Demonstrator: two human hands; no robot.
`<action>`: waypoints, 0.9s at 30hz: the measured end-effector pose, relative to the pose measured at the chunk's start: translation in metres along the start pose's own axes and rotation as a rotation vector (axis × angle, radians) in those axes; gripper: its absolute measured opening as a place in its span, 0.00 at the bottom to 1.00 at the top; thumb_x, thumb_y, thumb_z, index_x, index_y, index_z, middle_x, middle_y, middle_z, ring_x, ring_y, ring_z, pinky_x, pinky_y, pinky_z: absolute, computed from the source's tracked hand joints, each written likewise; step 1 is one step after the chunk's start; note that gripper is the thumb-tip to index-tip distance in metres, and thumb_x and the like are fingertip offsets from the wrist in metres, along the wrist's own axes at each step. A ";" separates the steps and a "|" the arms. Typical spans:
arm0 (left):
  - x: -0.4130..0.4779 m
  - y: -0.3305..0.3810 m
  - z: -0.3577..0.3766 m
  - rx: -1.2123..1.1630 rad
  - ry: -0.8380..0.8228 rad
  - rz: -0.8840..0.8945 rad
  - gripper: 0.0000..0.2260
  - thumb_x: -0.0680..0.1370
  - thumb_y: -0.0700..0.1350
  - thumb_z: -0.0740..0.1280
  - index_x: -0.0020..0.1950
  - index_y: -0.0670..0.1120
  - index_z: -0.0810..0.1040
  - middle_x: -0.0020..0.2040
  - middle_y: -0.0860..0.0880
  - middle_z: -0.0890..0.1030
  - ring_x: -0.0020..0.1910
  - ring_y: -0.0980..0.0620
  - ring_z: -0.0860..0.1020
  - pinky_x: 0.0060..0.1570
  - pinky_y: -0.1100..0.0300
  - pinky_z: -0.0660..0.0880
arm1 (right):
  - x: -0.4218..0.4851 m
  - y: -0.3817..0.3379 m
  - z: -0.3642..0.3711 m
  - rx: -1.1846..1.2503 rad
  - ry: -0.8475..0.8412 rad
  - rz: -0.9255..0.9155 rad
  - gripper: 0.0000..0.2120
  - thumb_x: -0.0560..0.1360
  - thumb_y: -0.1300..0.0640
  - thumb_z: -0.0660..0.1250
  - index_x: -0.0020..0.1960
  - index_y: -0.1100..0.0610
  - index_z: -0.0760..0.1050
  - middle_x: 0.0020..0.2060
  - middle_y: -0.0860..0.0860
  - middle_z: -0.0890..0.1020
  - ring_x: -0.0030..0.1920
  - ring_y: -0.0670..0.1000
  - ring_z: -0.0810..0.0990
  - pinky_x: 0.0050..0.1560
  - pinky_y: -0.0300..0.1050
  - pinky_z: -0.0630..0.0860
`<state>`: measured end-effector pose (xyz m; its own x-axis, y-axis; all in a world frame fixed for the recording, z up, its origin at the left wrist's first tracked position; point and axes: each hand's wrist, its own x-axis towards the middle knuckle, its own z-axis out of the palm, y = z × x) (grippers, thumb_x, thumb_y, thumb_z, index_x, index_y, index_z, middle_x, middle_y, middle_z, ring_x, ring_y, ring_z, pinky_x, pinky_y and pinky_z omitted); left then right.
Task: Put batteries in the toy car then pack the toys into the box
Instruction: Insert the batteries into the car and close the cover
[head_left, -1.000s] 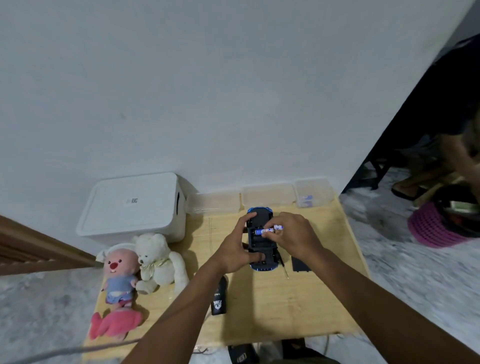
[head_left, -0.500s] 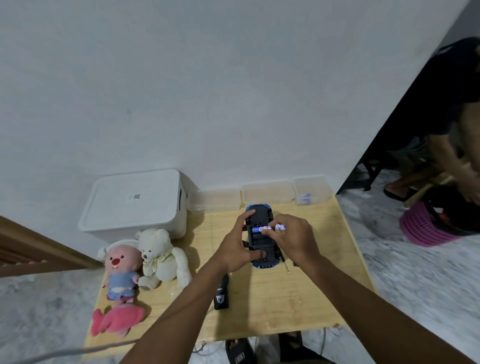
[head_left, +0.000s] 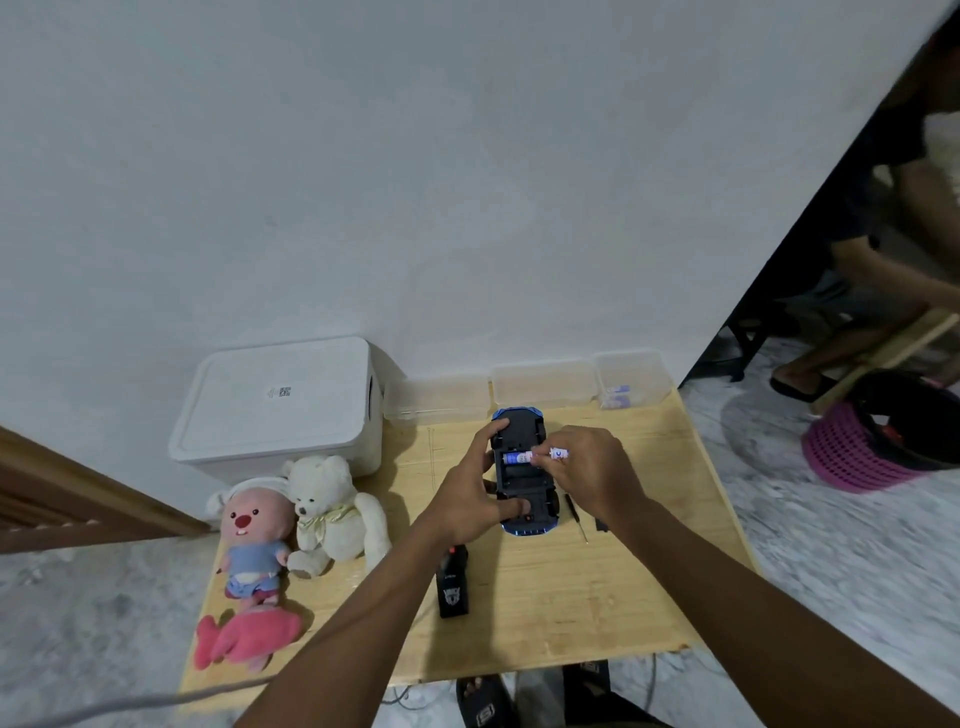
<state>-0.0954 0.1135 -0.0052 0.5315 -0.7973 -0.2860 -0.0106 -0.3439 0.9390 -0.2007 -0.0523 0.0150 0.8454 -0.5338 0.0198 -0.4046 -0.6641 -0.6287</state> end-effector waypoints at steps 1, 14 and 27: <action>0.000 0.000 0.000 0.001 0.000 0.006 0.46 0.70 0.35 0.77 0.77 0.66 0.59 0.67 0.54 0.79 0.52 0.49 0.85 0.56 0.51 0.83 | 0.002 -0.002 0.001 0.036 -0.007 0.050 0.03 0.72 0.52 0.77 0.46 0.50 0.87 0.40 0.44 0.86 0.41 0.45 0.82 0.41 0.43 0.77; 0.003 0.004 0.002 0.050 -0.007 0.029 0.45 0.71 0.36 0.78 0.77 0.66 0.59 0.67 0.53 0.78 0.48 0.56 0.84 0.50 0.61 0.82 | 0.007 -0.007 -0.004 -0.065 -0.051 0.066 0.03 0.73 0.49 0.73 0.44 0.45 0.86 0.41 0.41 0.86 0.42 0.45 0.82 0.40 0.43 0.78; 0.005 -0.004 0.007 0.068 -0.050 -0.011 0.45 0.71 0.36 0.77 0.77 0.64 0.58 0.68 0.52 0.78 0.46 0.57 0.85 0.48 0.64 0.81 | -0.009 0.005 -0.012 0.129 -0.149 -0.064 0.07 0.80 0.51 0.67 0.58 0.48 0.73 0.47 0.41 0.84 0.45 0.40 0.81 0.43 0.33 0.75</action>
<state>-0.0990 0.1070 -0.0116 0.4891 -0.8164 -0.3070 -0.0637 -0.3845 0.9209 -0.2141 -0.0570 0.0211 0.9142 -0.4027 -0.0460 -0.3080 -0.6164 -0.7247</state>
